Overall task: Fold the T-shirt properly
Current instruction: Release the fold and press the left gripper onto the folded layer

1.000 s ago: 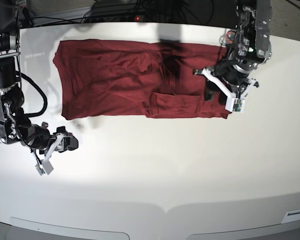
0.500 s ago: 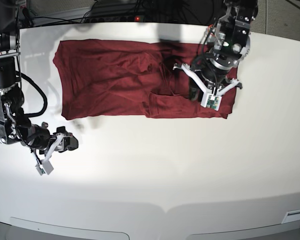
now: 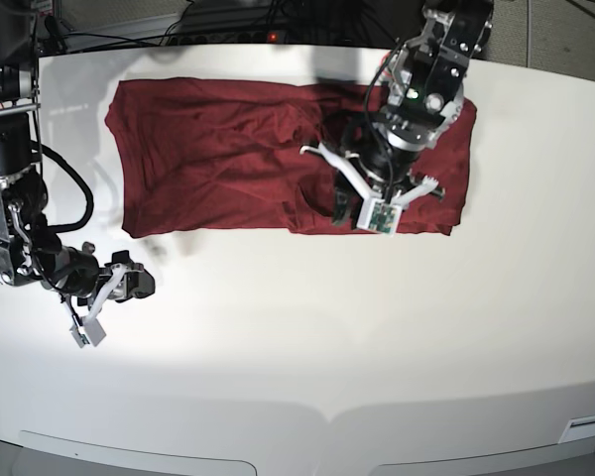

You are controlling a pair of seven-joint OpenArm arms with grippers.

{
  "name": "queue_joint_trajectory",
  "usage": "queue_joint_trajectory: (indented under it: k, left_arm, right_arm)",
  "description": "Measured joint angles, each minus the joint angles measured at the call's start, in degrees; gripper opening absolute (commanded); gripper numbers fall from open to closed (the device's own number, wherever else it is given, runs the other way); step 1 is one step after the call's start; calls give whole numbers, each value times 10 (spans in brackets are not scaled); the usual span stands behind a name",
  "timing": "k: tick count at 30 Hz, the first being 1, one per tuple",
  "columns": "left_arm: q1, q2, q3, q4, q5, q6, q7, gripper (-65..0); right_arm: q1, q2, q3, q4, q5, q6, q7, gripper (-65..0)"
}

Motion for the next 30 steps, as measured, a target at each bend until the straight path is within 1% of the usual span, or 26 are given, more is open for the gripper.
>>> queue_joint_trajectory:
  k: [3,6,8,9,11,12,13,14,16,18,20,25,30]
  left_arm:
    - [-7,5,5,0,-30,0,-16,-526]
    - [-12,23,5,0,-31,2,-29,-526]
    - [-29,29,6,0,-31,0,-19,-526]
    - [-38,28,5,3,-25,-2,5,-526]
    - [-49,28,-5,9,16,-2,57,-527]
    - [-50,26,-11,12,37,2,80,-545]
    - [-47,25,-19,12,57,17,100,-588]
    - [-45,25,-30,12,84,41,119,-642]
    - [-44,25,-55,12,124,69,160,-650]
    - [-45,25,-79,12,137,71,189,-650]
    - [-43,25,-93,13,138,71,204,-650]
    - [2,27,-94,13,137,71,206,-650]
    - [41,27,-92,13,135,71,156,-650]
  right_arm:
    - [0,0,0,0,0,0,0,-389]
    - [0,1,0,0,-1,0,0,-389]
    - [0,1,0,0,-2,0,0,-389]
    - [0,2,0,0,-2,0,0,-389]
    - [0,3,0,0,-4,0,0,-389]
    - [0,3,0,0,-4,0,0,-389]
    - [0,2,0,0,-4,0,0,-389]
    - [0,2,0,0,-4,0,0,-389]
    - [0,2,0,0,-4,0,0,-389]
    - [0,2,0,0,-4,0,0,-389]
    - [0,2,0,0,-4,0,0,-389]
    - [0,2,0,0,-5,0,1,-389]
    - [0,2,0,0,-3,0,1,-389]
